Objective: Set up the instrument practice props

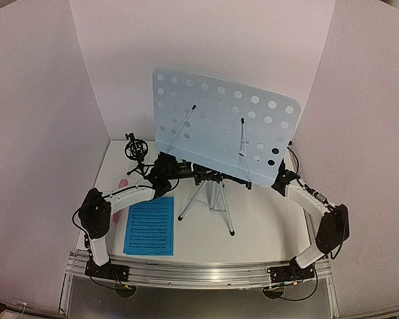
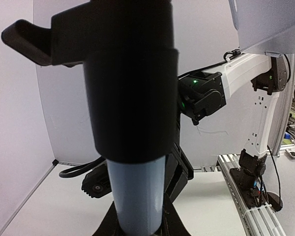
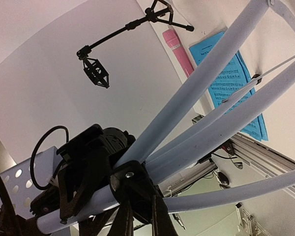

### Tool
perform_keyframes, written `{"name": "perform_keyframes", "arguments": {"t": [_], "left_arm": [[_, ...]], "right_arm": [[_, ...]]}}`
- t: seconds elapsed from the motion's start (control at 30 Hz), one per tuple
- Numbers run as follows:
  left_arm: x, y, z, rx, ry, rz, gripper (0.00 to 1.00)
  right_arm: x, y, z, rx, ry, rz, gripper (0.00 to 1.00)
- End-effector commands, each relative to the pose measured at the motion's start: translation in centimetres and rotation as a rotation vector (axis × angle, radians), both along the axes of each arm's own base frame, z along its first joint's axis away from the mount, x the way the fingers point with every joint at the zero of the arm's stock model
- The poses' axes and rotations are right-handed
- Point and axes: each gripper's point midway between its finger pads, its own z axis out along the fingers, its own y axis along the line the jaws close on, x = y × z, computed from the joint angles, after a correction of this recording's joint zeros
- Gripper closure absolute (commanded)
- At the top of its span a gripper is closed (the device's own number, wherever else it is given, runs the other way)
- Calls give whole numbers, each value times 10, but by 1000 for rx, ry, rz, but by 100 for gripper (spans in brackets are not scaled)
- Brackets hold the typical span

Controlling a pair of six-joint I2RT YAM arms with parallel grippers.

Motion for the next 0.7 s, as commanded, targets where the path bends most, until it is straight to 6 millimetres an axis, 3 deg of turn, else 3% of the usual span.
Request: {"name": "perform_keyframes", "arguments": {"t": [0.0,0.23,0.4,0.47,0.57,0.67], "left_arm": [[6,-7,-23,37,-162,33,100],[5,-8,-22,33,-160,28,100],[3,-6,-20,26,-156,20,100],[2,-6,-20,27,-154,16,100],[1,-5,-20,28,-155,12,100],[1,-6,-20,27,-154,9,100]], "right_arm": [[-4,5,-10,-31,153,-100,100],[-15,16,7,-18,149,-110,99],[-11,6,13,-50,13,-38,69],[-6,-4,13,-87,-68,-43,61],[4,-26,16,-149,-236,-67,58],[11,-40,24,-268,-558,-36,57]]}}
